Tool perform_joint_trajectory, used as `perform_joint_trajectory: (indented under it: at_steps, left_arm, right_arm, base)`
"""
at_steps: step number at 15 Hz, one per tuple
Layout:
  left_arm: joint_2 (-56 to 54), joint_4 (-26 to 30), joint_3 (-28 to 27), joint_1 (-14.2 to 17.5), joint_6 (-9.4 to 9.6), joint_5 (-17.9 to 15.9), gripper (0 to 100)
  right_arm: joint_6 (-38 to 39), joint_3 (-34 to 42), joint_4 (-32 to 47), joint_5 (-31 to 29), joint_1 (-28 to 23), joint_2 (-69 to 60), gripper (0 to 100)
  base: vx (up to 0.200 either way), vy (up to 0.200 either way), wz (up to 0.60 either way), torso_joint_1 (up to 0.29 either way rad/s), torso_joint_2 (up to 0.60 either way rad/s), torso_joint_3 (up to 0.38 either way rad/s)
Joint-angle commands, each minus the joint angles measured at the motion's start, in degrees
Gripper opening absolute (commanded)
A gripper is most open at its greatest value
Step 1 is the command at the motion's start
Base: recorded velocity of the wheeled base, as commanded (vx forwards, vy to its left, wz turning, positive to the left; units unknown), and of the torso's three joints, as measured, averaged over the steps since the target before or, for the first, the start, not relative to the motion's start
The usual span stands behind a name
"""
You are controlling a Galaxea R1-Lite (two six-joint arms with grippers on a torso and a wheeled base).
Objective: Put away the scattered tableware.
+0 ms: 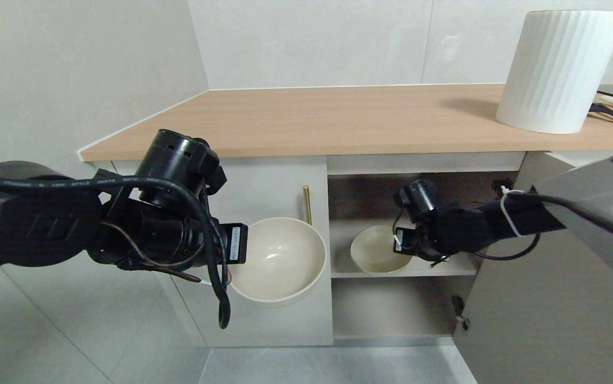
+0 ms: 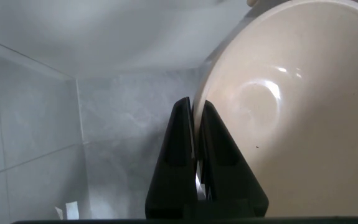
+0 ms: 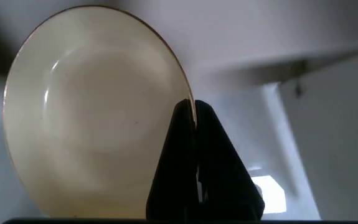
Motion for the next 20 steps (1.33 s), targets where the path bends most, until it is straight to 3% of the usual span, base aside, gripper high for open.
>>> perform_joint_trajectory:
  at_steps: [1,20]
  left_arm:
    - [0.0,0.0,0.0,0.0,-0.03,0.0,0]
    - [0.4,-0.5,0.1,-0.5,-0.03,0.0,0]
  right_arm:
    - [-0.8,-8.9,1.6,-3.3,-3.4,11.4,0]
    - [0.7,-23.6,2.5,-6.6,-6.1,22.0,0]
  base:
    - [0.000,0.000,0.00,0.000,0.00,0.000]
    - [0.000,0.000,0.00,0.000,0.00,0.000]
